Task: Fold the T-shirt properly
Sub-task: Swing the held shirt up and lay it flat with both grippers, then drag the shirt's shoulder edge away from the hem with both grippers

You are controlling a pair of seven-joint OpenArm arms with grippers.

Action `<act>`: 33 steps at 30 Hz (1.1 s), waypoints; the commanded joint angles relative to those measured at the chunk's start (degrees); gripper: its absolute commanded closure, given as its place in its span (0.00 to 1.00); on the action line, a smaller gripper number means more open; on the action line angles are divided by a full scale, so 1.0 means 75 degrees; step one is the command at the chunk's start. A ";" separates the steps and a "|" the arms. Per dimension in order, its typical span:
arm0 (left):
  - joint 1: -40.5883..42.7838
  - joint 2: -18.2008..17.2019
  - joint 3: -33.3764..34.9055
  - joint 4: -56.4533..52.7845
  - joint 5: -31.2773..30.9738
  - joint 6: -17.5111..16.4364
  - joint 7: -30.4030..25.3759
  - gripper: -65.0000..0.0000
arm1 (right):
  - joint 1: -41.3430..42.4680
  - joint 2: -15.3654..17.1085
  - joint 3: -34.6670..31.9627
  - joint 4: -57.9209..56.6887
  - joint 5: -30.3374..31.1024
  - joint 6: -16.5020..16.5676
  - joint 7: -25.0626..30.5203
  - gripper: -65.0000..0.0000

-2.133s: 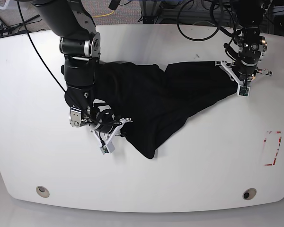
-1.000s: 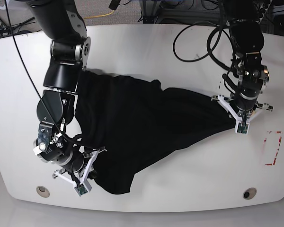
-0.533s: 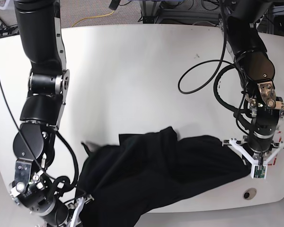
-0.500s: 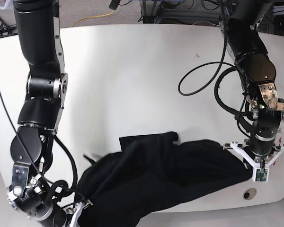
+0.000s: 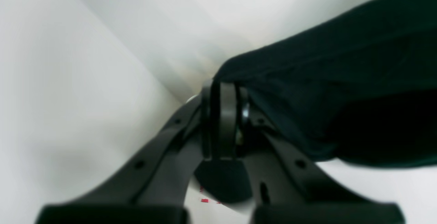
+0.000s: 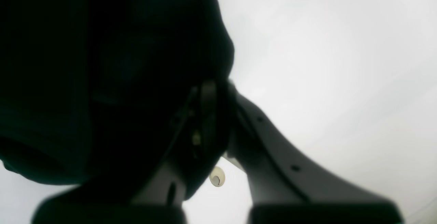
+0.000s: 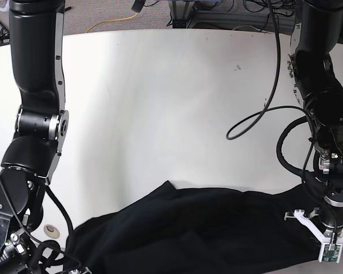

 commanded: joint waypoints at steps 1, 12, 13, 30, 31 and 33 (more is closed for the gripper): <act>-0.0209 -0.0077 0.0073 0.0100 0.0084 0.0036 -0.0146 0.99 | 0.0059 0.0154 0.0067 0.0302 0.0047 -0.0016 0.0122 1.00; 0.1267 -0.0066 0.0085 0.0123 0.0095 -0.0374 -0.0146 0.99 | -0.2578 0.0236 0.0407 0.2154 0.0000 -0.0016 0.0098 1.00; 0.1432 -0.0054 0.0085 0.0123 0.0095 -0.0491 -0.0146 0.99 | -0.2789 0.0224 0.0524 0.2248 0.0000 -0.0016 0.0098 1.00; 0.5182 -0.0031 -0.0618 0.0276 0.0095 -0.1312 -0.0193 1.00 | -0.7255 -0.0315 0.2200 0.3666 0.0071 -0.0004 0.0098 1.00; 0.5347 -0.0031 -0.0630 0.0276 0.0095 -0.1300 -0.0193 1.00 | -0.7431 -0.0362 0.2247 0.3666 0.0071 -0.0004 0.0098 1.00; 0.5663 -0.0031 -0.0630 0.0276 0.0095 -0.1300 -0.0193 1.00 | -0.7806 -0.0479 0.2376 0.3666 0.0071 -0.0004 0.0098 1.00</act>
